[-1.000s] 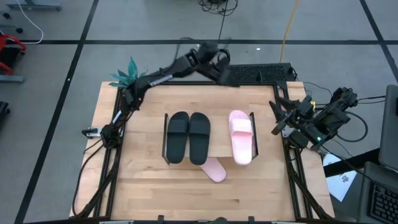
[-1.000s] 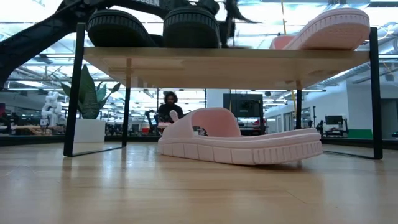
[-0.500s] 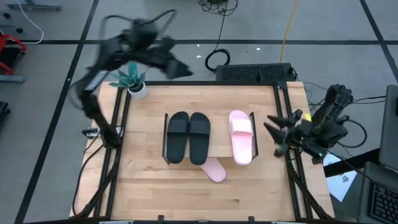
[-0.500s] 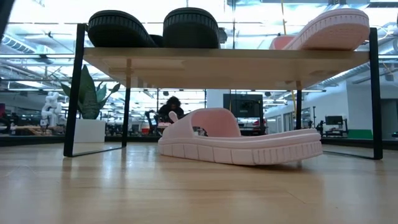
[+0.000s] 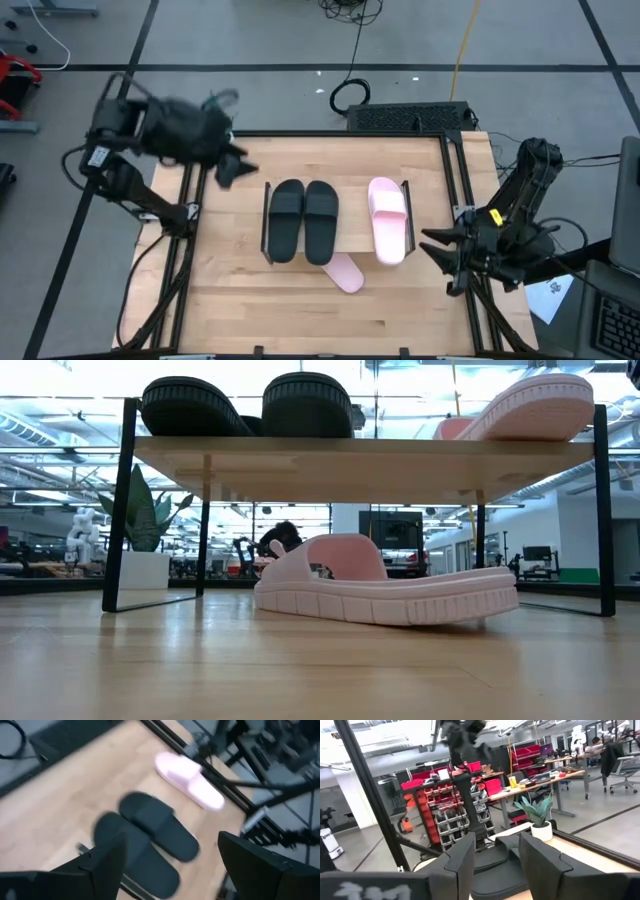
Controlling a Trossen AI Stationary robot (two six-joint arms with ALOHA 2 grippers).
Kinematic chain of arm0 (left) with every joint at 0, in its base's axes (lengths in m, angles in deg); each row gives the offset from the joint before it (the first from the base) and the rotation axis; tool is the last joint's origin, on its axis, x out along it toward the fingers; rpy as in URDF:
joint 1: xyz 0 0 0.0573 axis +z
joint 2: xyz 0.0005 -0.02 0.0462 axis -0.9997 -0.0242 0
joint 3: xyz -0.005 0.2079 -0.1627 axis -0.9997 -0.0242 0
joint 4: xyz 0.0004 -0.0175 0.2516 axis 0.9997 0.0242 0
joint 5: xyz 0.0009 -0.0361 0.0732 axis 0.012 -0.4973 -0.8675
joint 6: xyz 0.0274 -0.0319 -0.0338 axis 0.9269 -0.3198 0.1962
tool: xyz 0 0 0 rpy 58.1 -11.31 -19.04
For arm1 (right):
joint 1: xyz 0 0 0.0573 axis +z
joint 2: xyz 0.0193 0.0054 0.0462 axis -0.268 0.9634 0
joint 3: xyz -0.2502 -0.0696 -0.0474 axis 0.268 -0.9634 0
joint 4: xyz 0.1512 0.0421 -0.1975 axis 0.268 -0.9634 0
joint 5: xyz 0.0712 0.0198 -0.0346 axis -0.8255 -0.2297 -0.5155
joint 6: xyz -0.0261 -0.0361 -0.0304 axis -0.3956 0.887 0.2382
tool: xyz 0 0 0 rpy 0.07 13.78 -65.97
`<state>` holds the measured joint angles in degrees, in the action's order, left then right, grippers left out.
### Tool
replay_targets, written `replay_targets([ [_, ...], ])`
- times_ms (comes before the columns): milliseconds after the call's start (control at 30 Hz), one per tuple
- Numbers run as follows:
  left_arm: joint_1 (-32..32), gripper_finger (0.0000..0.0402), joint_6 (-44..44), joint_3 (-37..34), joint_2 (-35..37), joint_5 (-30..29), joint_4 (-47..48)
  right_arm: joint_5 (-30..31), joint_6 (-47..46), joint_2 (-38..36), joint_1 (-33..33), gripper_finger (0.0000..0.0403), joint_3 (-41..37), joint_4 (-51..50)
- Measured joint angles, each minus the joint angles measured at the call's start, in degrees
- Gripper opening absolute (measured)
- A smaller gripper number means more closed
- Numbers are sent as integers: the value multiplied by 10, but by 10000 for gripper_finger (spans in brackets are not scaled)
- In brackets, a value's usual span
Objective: Pick and place slides into the shelf
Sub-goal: Put the pink slipper on the shelf
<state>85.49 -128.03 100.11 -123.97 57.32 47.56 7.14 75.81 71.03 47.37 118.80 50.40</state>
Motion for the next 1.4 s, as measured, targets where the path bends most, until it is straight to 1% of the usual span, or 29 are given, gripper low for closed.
replay_targets([
  [133,-130,305,-80,0,-31,-82,-3,4,42,-18,11,139,0,1],
  [267,-249,305,-180,0,-80,-173,-18,66,86,-41,38,139,0,1],
  [300,-274,305,-200,0,-94,-199,-31,82,95,-46,46,139,0,1],
  [367,-316,305,-225,0,-128,-238,-70,90,112,-56,64,139,0,1],
  [467,-358,305,-242,0,-185,-263,-157,90,136,-70,92,139,0,2],
  [600,-390,305,-228,0,-259,-291,-315,90,158,-83,129,139,0,2],
  [767,-416,305,-224,0,-354,-299,-504,90,178,-91,169,139,0,2],
  [867,-431,305,-251,0,-403,-311,-574,90,189,-90,187,139,0,1],
  [1033,-461,305,-387,0,-467,-320,-592,90,189,-90,209,139,0,2],
  [1133,-478,305,-460,0,-499,-347,-586,90,189,-90,221,139,0,2],
  [1233,-485,305,-507,0,-532,-381,-578,90,189,-90,230,139,0,0],
  [1333,-481,305,-563,0,-563,-386,-539,90,191,-90,238,139,0,0],
  [1400,-476,305,-608,0,-584,-369,-500,90,195,-90,241,139,0,0],
])
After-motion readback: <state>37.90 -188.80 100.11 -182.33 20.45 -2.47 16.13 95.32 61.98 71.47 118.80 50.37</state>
